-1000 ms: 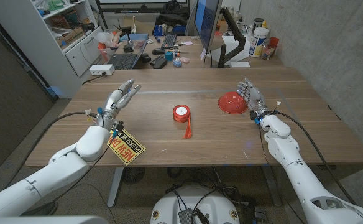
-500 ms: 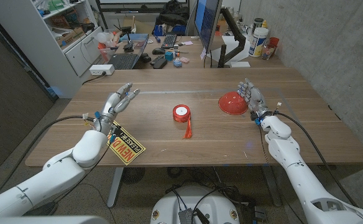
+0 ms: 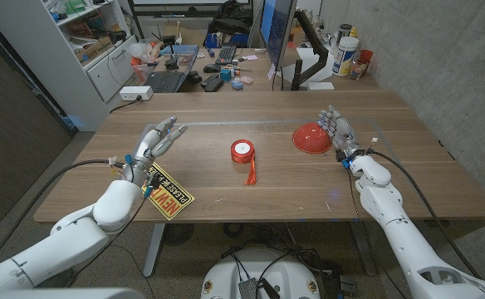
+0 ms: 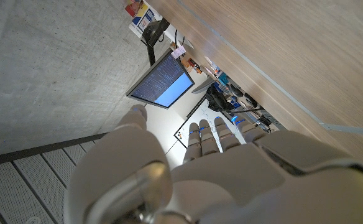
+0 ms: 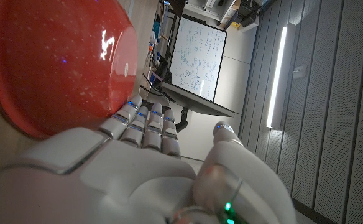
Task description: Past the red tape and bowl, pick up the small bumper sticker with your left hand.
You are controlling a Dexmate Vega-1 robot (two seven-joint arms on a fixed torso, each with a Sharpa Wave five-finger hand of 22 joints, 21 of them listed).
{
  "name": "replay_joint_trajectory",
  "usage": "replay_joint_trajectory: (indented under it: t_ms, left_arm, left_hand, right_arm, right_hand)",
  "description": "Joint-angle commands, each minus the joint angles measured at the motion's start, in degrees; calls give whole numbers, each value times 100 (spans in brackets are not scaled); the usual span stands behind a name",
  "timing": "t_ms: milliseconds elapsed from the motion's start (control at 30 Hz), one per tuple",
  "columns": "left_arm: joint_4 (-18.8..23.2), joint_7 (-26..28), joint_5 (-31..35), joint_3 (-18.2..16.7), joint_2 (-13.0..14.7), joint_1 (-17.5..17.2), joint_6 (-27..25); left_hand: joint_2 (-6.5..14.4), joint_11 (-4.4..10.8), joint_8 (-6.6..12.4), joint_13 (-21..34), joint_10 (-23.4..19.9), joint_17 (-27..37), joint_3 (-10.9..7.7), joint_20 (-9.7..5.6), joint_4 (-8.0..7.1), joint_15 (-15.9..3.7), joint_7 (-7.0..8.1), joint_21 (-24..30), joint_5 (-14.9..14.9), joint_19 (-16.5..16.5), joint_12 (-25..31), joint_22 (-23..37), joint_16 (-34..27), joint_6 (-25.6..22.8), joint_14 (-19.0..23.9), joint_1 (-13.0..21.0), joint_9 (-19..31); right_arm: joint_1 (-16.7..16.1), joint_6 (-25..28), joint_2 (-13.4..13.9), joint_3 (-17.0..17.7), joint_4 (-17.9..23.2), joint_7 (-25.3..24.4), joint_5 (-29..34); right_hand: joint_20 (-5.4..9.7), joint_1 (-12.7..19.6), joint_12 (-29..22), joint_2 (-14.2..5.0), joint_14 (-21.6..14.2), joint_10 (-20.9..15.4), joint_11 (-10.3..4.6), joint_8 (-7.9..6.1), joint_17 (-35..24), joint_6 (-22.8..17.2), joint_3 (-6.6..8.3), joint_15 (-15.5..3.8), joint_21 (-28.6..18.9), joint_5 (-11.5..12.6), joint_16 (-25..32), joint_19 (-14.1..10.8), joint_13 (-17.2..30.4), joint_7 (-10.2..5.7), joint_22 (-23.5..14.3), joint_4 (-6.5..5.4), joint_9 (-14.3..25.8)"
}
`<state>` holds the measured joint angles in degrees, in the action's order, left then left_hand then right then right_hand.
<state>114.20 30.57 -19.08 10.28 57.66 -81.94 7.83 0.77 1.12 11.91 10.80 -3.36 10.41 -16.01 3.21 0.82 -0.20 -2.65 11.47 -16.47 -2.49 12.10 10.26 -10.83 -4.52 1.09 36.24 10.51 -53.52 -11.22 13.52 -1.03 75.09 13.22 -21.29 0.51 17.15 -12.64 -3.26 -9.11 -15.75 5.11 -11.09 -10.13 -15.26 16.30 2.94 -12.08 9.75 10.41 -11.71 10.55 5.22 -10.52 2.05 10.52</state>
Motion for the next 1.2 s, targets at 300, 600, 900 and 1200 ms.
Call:
replay_joint_trajectory:
  t_ms: [300,600,900,1200]
  left_arm:
    - [617,231,430,-569,-71,-811,-651]
    - [846,179,662,-870,-130,-1066,-1131]
    - [962,143,821,-1184,-412,-1400,-1263]
    - [1128,132,1092,-1493,-746,-1728,-1484]
  left_hand:
    - [-17,-11,38,26,-66,9,-6,68,66,-1,-9,24,50,23,38,27,-31,-95,50,95,35]
    - [-33,-5,42,27,-99,10,-2,74,88,-17,-6,26,62,26,42,28,-31,-129,64,124,36]
    - [-42,2,43,29,-122,10,1,74,106,-10,-12,29,72,31,43,29,-31,-153,74,149,37]
    - [-51,-45,40,30,-151,12,6,17,125,20,-45,32,84,36,43,30,-35,-177,101,178,38]
  right_arm:
    - [-1,17,53,-22,31,96,-45]
    - [7,37,40,-40,26,72,-33]
    - [58,44,11,-67,-34,51,1]
    - [106,46,-20,-102,-75,58,35]
  right_hand:
    - [-19,-16,14,-28,-69,-64,0,-7,-20,-34,9,-3,12,36,20,-14,6,-14,-29,45,29]
    - [-17,-16,14,-29,-66,-71,-7,-8,-20,-37,7,-2,14,36,17,-12,6,-12,-29,51,29]
    - [-18,-22,15,-29,-65,-72,-10,-6,-20,-35,4,-10,15,36,17,-9,6,-21,-29,52,29]
    - [-22,-24,18,-31,-66,-70,-12,-8,-20,-40,3,-7,17,36,17,-5,6,-19,-29,56,29]
